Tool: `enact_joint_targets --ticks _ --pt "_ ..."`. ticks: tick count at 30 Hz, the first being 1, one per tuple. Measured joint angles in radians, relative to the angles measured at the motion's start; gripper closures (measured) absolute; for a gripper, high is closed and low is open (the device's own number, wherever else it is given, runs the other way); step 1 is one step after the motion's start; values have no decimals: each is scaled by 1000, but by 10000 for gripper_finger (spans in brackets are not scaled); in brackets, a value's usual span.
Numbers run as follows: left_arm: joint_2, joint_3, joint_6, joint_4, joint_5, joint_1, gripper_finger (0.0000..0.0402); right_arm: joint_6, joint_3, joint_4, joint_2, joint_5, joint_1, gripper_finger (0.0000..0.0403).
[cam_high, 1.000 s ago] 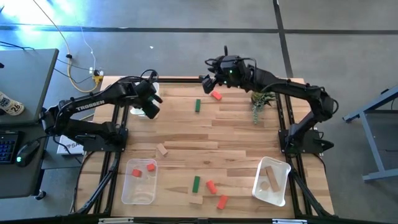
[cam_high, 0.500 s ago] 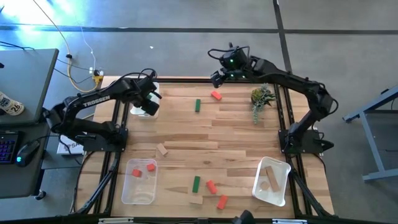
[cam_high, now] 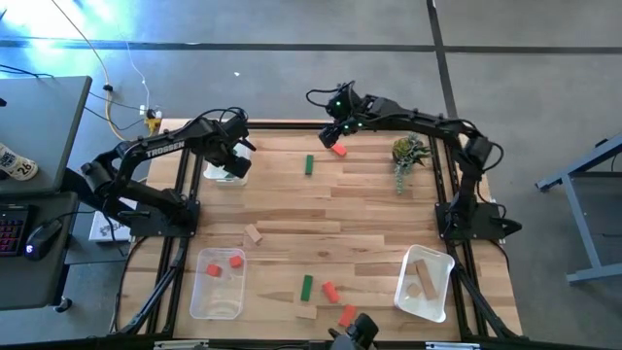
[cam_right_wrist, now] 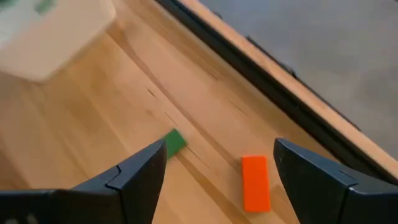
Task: Sort & place blocks by color
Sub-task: Put the green block into the top white bin, then put the orange block into the transparent bin
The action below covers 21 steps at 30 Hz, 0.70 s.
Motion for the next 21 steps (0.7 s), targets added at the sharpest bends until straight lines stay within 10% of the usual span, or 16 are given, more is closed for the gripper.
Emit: enact_joint_targets --ticks 21 --pt "24 0 -28 5 67 0 193 -14 0 -107 169 54 -39 121"
